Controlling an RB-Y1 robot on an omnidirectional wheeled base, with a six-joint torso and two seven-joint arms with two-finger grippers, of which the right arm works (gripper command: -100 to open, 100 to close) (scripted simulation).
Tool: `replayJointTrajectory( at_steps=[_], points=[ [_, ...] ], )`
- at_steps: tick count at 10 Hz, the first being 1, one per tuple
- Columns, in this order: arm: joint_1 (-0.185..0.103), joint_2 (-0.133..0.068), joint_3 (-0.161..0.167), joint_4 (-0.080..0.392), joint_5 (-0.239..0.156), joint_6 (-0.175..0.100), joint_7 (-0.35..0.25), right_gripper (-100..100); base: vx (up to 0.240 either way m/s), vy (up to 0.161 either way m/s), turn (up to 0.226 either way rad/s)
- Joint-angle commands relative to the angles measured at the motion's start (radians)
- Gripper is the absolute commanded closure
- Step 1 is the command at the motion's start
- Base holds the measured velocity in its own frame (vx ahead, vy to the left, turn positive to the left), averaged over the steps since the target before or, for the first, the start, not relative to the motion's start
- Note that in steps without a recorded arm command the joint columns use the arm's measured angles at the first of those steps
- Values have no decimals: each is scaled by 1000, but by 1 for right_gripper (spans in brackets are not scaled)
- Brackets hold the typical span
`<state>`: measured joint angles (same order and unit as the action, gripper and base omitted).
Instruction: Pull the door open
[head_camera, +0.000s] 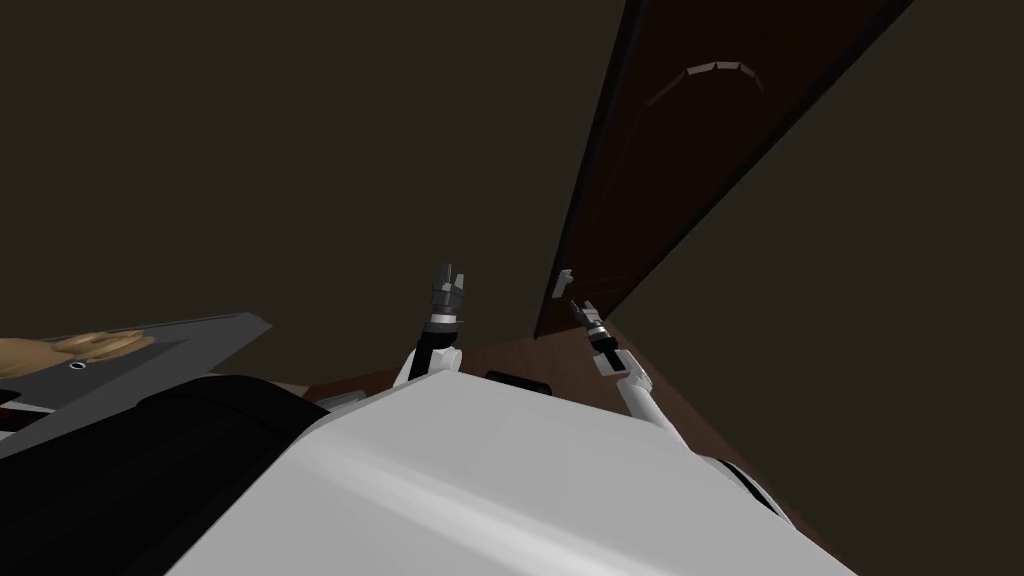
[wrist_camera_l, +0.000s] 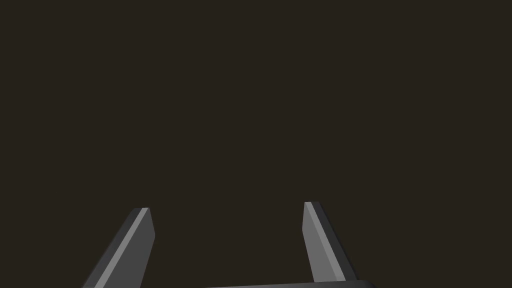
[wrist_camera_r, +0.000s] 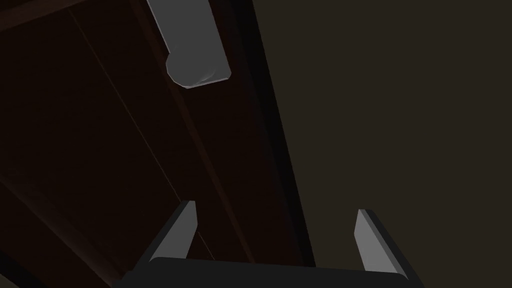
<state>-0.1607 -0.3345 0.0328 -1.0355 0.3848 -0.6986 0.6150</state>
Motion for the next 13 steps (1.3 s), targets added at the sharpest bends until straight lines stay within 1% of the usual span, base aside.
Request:
replayJointTrajectory(
  at_steps=[1, 4, 7, 8, 10, 12, 13],
  points=[
    [-22, -7, 3, 45, 15, -8, 25, -100, 93, -66, 34],
    [-60, -24, 8, 118, 40, -18, 59, -100, 83, -55, 28],
    [-92, -38, 12, 177, 61, -26, 88, -100, 64, -47, 24],
    [-111, -47, 15, 214, 74, -31, 105, -100, 77, -62, 44],
    [-125, -53, 17, 241, 83, -34, 118, -100, 77, -61, 16],
    [-150, -64, 20, 288, 99, -40, 140, -100, 67, -44, 25],
    [-148, -60, 18, 283, 94, -42, 135, -100, 34, -21, 8]
  ],
)
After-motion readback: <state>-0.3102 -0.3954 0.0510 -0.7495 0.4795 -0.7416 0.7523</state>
